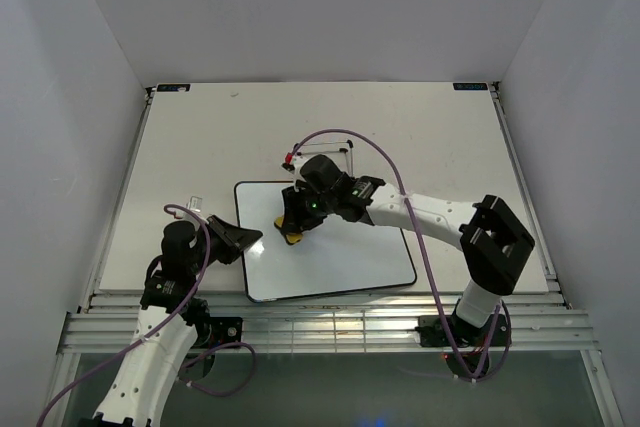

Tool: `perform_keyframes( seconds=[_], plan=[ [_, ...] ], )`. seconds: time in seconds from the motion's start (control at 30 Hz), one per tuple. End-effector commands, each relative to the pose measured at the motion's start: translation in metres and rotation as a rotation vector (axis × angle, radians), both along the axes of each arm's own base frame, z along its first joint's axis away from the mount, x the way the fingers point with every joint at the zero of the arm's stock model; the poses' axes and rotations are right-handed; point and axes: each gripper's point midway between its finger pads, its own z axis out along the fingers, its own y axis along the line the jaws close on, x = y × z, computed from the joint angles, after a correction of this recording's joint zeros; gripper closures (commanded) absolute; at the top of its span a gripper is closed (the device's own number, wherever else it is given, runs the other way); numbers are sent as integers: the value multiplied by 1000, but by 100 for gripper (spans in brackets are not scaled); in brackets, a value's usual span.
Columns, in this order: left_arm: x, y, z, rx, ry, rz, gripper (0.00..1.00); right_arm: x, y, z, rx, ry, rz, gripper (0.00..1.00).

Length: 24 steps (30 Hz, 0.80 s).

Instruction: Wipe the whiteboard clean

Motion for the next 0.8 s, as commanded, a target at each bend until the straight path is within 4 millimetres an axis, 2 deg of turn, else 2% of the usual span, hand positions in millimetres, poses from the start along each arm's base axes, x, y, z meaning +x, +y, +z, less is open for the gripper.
perform_keyframes(
  seconds=[0.0,0.1,0.2,0.23,0.33,0.43,0.47,0.53,0.57,0.63,0.67,0.7,0.73,0.77],
  plan=[
    [-12,10,-21,48,140,44,100,11,-73,-93,-421,19,-38,92],
    [-13,9,-18,53,133,30,100,19,-55,-85,-402,15,-7,92],
    [-14,9,-20,60,140,28,100,13,-34,-76,-380,-3,41,92],
    [-14,9,-18,61,134,29,100,13,-24,-67,-362,-17,53,92],
    [-16,9,-16,58,130,28,100,14,-21,-67,-370,-28,48,92],
    [-17,10,-13,62,130,31,100,35,-52,-80,-378,24,-25,92],
    [-17,10,-9,63,120,32,100,33,-68,-95,-392,44,-37,92],
    [-17,11,-7,69,118,31,100,37,-88,-96,-368,65,-70,92],
    [-17,12,-5,73,113,32,100,41,-112,-111,-379,96,-113,92],
    [-17,13,-5,77,112,37,100,43,-132,-113,-354,116,-142,92],
    [-17,13,-5,77,112,37,100,51,-150,-116,-349,132,-186,92],
    [-18,13,-6,77,115,37,100,46,-166,-125,-352,144,-199,92],
    [-18,13,-7,78,118,37,100,51,-182,-129,-343,174,-237,92],
    [-18,13,-7,78,117,37,100,51,-191,-130,-334,181,-251,92]
  ],
)
